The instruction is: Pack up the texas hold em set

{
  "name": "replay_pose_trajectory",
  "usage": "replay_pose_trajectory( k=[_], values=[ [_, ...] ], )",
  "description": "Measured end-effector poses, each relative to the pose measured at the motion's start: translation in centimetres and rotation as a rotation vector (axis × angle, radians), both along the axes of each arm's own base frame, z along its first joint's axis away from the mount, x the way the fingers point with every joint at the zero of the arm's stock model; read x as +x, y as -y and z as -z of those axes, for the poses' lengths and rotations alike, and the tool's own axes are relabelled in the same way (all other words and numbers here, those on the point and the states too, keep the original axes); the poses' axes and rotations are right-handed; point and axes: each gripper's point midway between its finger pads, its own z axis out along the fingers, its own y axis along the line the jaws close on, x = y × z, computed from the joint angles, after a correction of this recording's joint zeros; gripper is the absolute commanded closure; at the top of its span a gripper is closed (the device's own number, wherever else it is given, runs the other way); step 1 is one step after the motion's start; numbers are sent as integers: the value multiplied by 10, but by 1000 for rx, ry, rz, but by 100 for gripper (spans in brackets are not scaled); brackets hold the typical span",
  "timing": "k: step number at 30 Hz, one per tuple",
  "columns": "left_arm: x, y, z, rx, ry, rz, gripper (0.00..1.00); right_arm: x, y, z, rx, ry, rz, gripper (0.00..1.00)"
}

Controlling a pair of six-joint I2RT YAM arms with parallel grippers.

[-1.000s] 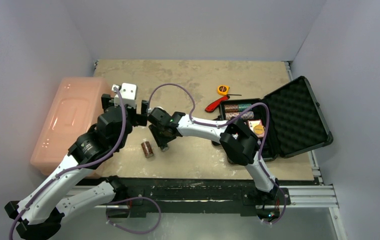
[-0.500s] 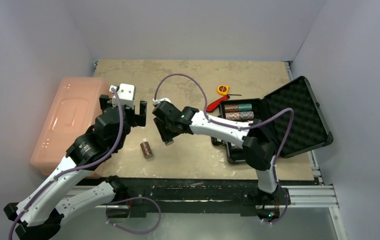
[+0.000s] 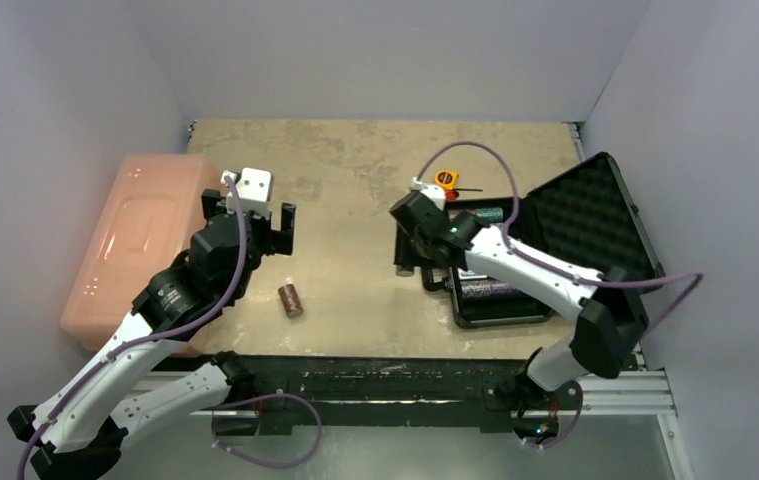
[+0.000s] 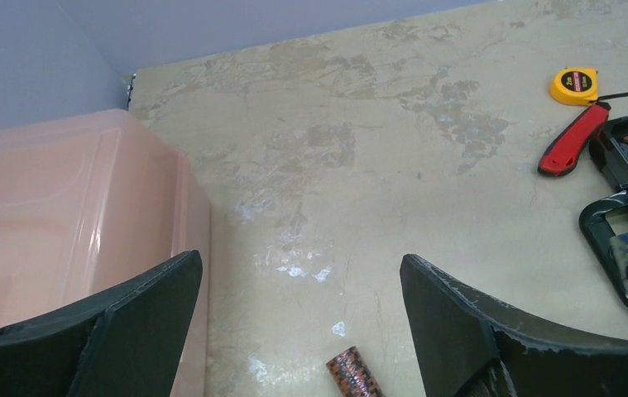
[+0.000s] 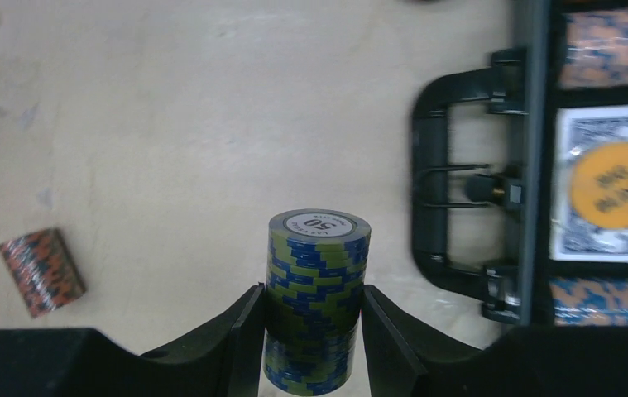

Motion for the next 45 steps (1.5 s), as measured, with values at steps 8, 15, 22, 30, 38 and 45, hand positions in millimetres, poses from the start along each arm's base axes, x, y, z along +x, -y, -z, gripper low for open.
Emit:
replay_pose_trajectory(
  k=[8,15,22,30,38,45],
  values=[
    [0,2,1,1,-4,6,11,-4,99,-17,42,61,387,100],
    [1,2,1,3,-6,7,11,-23,141,-23,117,93,626,100],
    [2,3,3,8,-12,7,11,-47,176,-24,234,133,825,100],
    [2,3,4,9,-13,8,11,-59,194,-18,324,143,974,100],
    [2,4,5,12,-17,10,11,-64,198,-4,341,102,1070,100],
    [2,4,6,15,-20,11,11,-70,195,12,339,49,1103,100]
  ],
)
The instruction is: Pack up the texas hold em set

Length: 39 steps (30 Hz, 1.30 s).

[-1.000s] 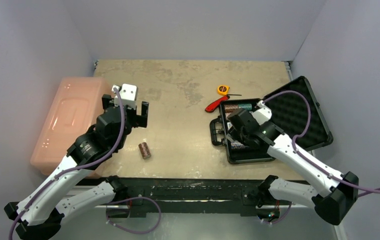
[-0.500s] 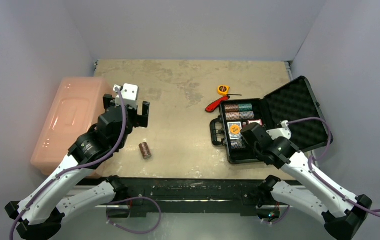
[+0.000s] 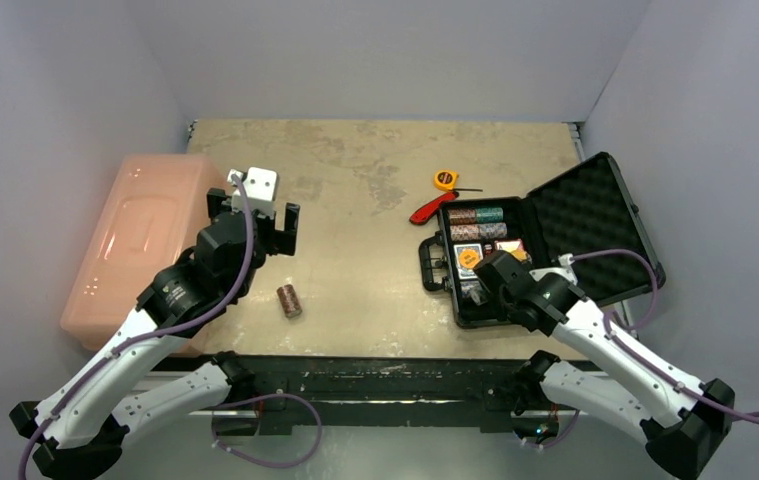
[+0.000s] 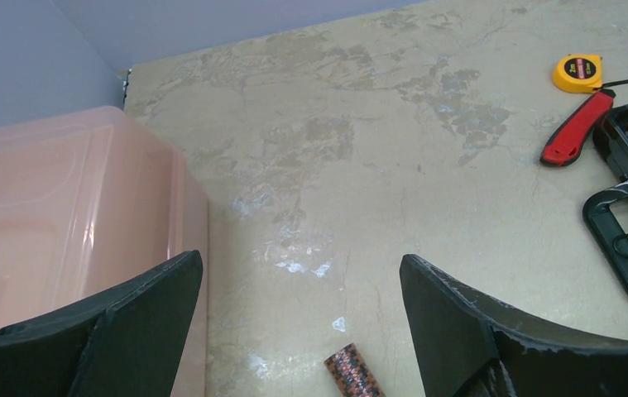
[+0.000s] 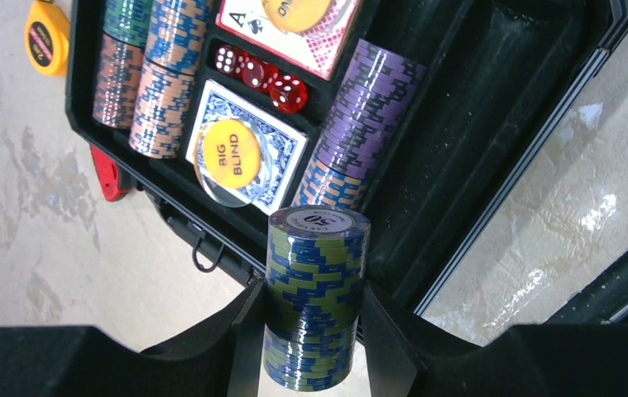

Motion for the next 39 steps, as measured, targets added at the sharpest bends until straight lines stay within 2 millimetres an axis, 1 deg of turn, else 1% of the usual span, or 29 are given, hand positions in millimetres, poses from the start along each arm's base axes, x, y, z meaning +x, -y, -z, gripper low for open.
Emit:
replay_pose_trajectory(
  k=[6,12,20,27,39],
  values=[
    [1,0,2,6,-6,0,11,-2,-6,13,9,-60,22,100],
    [0,0,2,9,-9,0,12,-6,-5,25,15,-95,44,100],
    [0,0,3,10,-11,0,13,-6,-3,27,28,-94,75,100],
    [-1,-1,1,5,-6,0,13,-6,2,37,7,-120,93,100],
    [-2,0,1,2,-6,7,13,-4,2,52,-13,-153,107,100]
  ],
)
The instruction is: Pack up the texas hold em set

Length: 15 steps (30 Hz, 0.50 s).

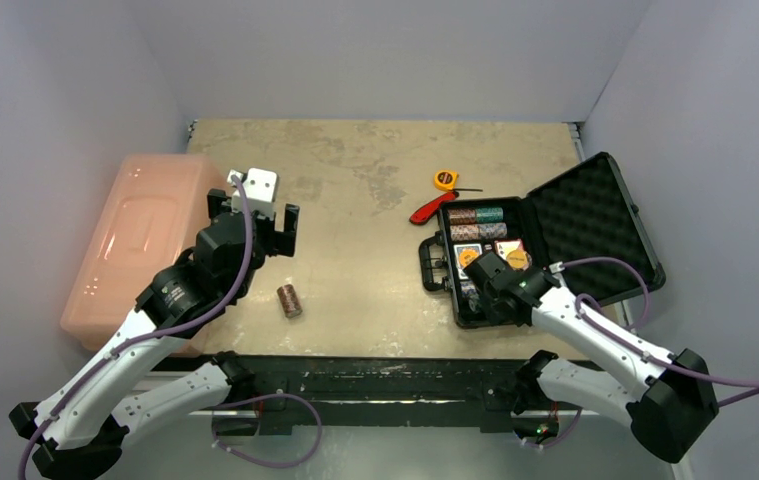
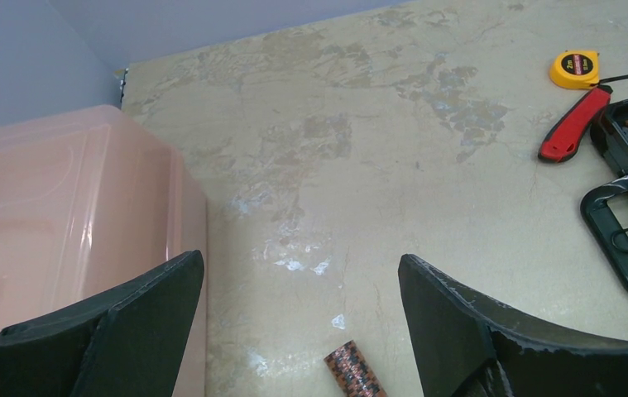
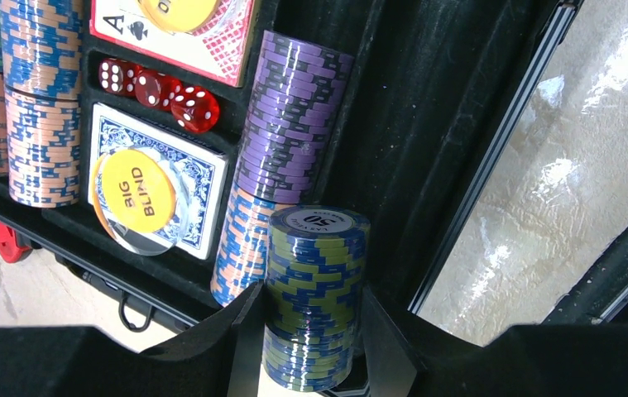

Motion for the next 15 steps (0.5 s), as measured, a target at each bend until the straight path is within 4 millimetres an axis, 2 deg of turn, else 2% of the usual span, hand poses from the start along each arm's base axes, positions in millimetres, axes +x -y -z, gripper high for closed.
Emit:
replay_pose_trajectory(
  k=[15],
  values=[
    [0,1,0,-1,-1,3,13,2,-3,8,12,-20,-6,100]
  ],
)
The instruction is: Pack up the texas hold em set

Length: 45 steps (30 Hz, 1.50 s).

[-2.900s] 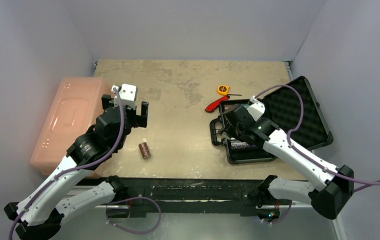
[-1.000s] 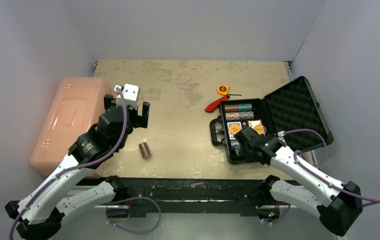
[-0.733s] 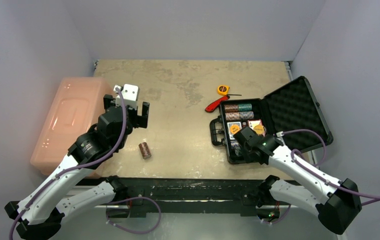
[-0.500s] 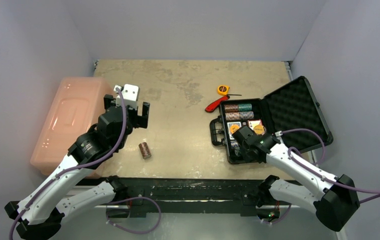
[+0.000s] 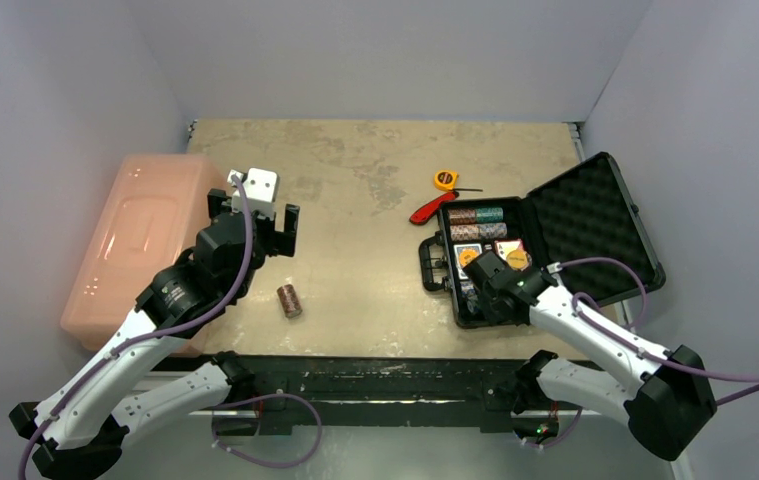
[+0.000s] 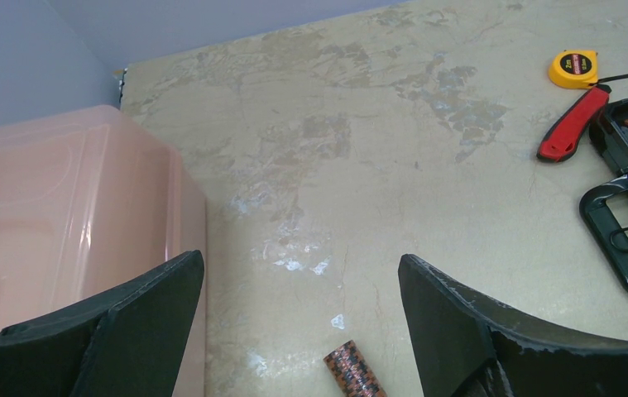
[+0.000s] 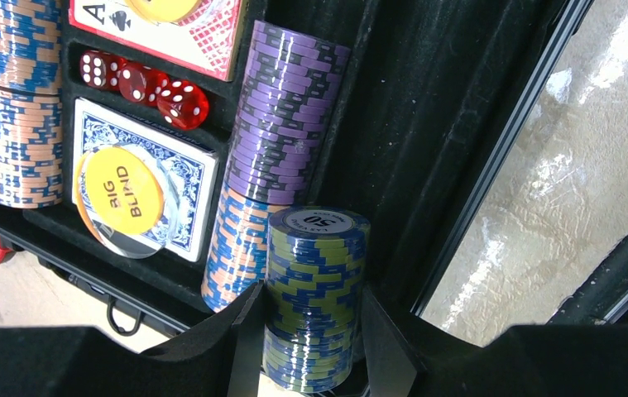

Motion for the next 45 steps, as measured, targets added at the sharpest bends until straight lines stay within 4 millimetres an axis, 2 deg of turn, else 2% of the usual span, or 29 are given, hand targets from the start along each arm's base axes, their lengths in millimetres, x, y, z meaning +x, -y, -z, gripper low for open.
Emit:
replay_pose_trajectory(
  k=[6,12,14,23,30,36,45],
  values=[
    [0,0,0,0,0,0,13,-1,1,2,-4,-4,-5,97],
    [0,0,0,1,-1,0,13,-1,0,5,-13,-19,-16,87],
    [0,0,1,1,-2,1,13,-1,0,5,-13,-20,-19,82],
    [0,1,1,0,-3,6,13,-1,0,5,-25,-21,-39,47],
    [0,2,1,0,-4,7,13,6,-3,-6,-12,20,-60,29],
    [0,1,1,0,-4,7,13,13,-4,-20,-6,82,-83,30],
    [-1,1,2,5,-9,8,13,29,22,-47,-172,234,-143,51]
  ],
)
